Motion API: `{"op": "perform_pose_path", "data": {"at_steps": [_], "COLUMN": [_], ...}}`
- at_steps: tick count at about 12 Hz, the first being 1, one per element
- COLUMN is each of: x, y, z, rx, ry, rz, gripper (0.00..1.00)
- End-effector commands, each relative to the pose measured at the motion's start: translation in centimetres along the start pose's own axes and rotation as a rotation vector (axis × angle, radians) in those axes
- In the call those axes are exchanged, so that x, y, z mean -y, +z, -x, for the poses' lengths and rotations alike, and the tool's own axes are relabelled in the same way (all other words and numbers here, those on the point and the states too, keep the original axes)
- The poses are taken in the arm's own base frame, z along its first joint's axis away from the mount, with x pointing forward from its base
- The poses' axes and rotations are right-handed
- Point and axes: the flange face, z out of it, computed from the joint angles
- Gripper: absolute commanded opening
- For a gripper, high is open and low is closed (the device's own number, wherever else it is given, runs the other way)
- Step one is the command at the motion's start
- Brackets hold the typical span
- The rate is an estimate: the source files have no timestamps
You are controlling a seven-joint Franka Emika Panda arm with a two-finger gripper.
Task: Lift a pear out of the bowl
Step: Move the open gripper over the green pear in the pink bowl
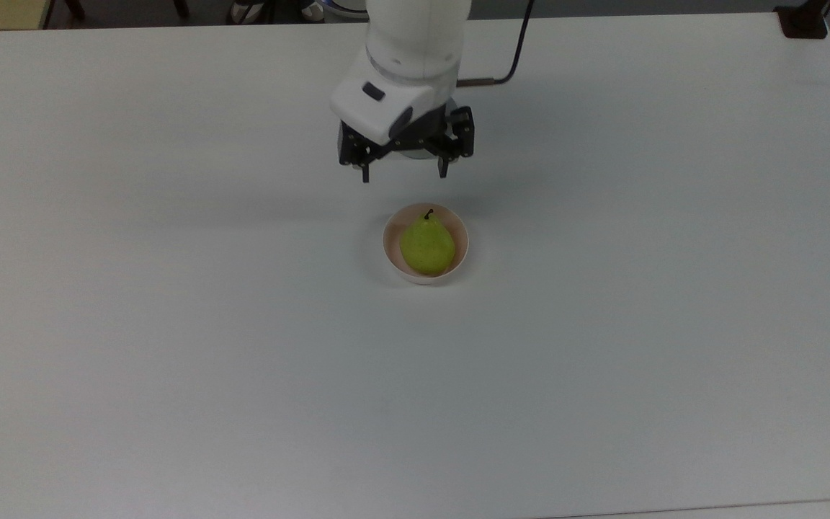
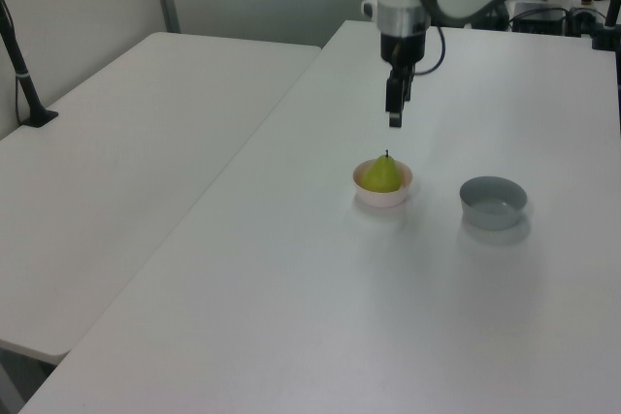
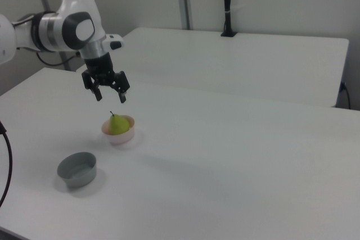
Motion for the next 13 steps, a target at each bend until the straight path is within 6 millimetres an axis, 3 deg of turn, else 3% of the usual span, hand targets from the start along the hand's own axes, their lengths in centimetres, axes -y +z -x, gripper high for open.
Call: {"op": "perform_pose_path", "data": {"at_steps": [1,4,7,13], "x": [1.2,1.6,3.0,3.1], "y": [3.0,6.1,7.5,10.3], "z": [-1.1,-2.0,-2.2,-2.8], "rx": [-0.005,-0.003,0.005,0.001], "ry": [-0.014,-0.016,-0.036,-0.055], "rz": [0.019,0.027,0.029,0.055], "gripper": [1.0,1.0,1.0,1.0]}}
